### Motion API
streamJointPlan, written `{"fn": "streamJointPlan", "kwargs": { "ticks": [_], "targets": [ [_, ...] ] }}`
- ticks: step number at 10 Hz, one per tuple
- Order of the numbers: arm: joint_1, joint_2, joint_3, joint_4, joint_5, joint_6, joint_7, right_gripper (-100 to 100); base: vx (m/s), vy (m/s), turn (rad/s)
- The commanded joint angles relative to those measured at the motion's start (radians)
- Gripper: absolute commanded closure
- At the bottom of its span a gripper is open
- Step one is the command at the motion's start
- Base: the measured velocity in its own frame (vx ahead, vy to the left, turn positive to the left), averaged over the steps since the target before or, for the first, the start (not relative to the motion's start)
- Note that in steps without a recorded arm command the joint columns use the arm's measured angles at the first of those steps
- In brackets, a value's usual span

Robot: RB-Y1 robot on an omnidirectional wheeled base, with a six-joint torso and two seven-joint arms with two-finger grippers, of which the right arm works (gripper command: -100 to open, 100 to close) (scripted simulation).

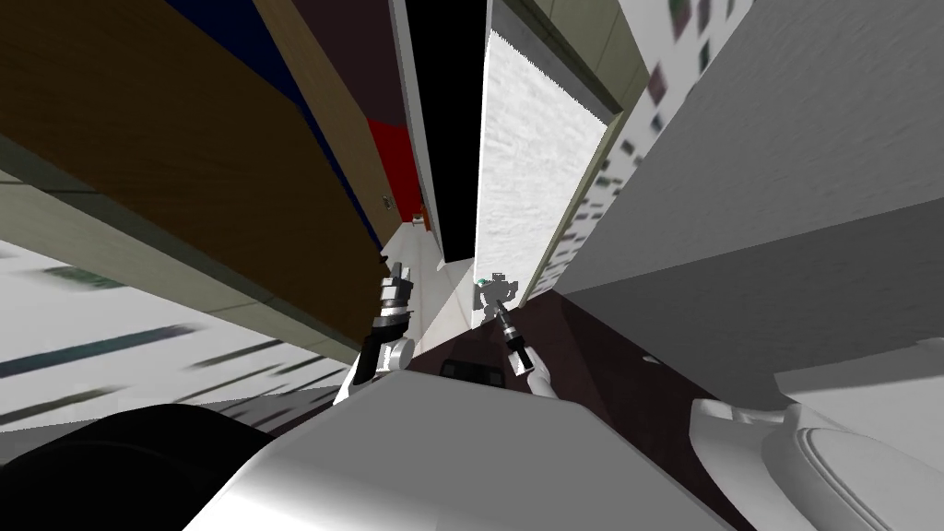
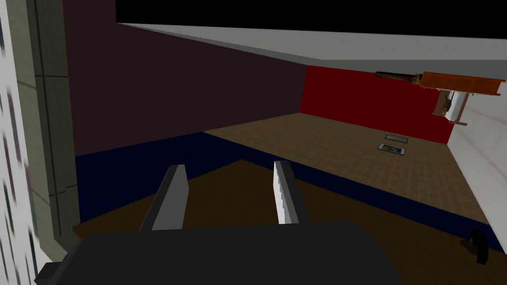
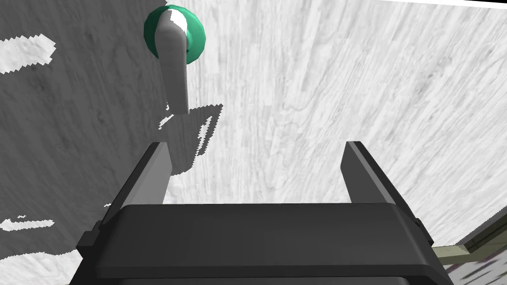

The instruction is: Push the door open

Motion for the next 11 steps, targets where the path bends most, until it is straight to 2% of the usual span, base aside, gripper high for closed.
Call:
{"fn": "streamJointPlan", "kwargs": {
  "ticks": [1, 10, 11],
  "targets": [
    [-0.011, 0.004, 0.001, 0.029, 0.004, -0.006, -0.002, -100, 0.051, -0.049, 0.012],
    [-0.075, 0.023, 0.016, 0.196, 0.034, -0.032, -0.034, -100, 0.075, -0.058, 0.033],
    [-0.075, 0.023, 0.016, 0.196, 0.034, -0.032, -0.034, -100, 0.06, -0.058, 0.021]
  ]
}}
